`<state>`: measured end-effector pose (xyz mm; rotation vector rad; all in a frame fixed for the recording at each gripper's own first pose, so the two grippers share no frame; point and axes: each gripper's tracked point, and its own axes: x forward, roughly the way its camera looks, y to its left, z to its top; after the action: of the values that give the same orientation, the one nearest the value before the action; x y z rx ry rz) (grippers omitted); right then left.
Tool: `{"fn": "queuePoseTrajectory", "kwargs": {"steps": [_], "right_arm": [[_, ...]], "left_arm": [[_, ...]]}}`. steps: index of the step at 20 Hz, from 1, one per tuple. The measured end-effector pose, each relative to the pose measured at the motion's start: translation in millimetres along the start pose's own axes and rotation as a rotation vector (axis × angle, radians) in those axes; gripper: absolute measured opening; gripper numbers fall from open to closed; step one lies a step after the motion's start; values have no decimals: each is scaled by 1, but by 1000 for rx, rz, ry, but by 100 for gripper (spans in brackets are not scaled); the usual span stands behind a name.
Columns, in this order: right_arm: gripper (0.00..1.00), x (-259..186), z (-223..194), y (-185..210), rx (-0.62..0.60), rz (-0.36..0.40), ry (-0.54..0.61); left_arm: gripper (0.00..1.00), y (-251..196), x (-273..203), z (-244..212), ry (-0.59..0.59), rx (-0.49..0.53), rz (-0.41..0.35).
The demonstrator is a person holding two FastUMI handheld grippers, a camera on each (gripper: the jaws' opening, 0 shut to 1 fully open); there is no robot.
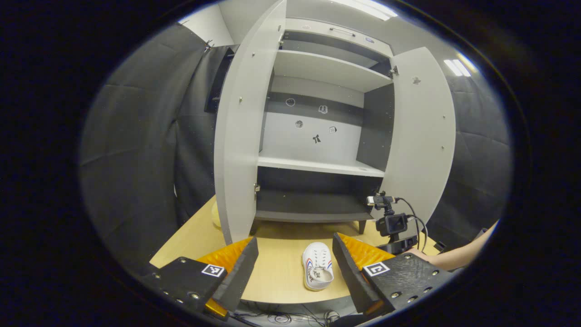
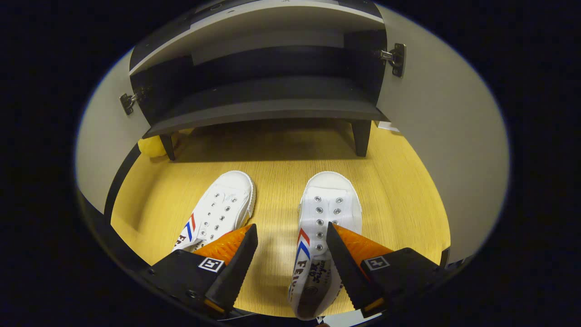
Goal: Grab one shoe with the right hand and put it into the shoe cabinet, grab the other shoe with the left hand and put it into the shoe cabinet; then close the right door with the right hand and the left door with the left hand.
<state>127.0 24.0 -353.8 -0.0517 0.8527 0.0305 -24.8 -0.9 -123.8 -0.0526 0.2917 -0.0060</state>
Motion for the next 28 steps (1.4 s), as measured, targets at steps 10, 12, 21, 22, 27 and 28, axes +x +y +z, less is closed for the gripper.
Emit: {"fn": "queuePoseTrajectory", "kwargs": {"steps": [10, 12, 21, 22, 27, 28], "right_arm": [[29, 16, -18, -20, -107, -128, 41], [16, 18, -17, -22, -98, -130, 56], [2, 10, -16, -22, -74, -63, 84], [2, 7, -17, -23, -86, -67, 79], [0, -22, -1, -24, -45, -52, 26], [2, -30, 1, -23, -30, -45, 11]], "left_arm": [[94, -4, 5, 2, -3, 5, 14], [94, -3, 4, 3, -3, 30, 19], [94, 1, -5, 15, -39, 41, 27], [94, 3, -6, 17, -44, 48, 28], [96, 7, -8, 18, -51, 52, 20], [94, 8, -7, 18, -50, 47, 16]]}}
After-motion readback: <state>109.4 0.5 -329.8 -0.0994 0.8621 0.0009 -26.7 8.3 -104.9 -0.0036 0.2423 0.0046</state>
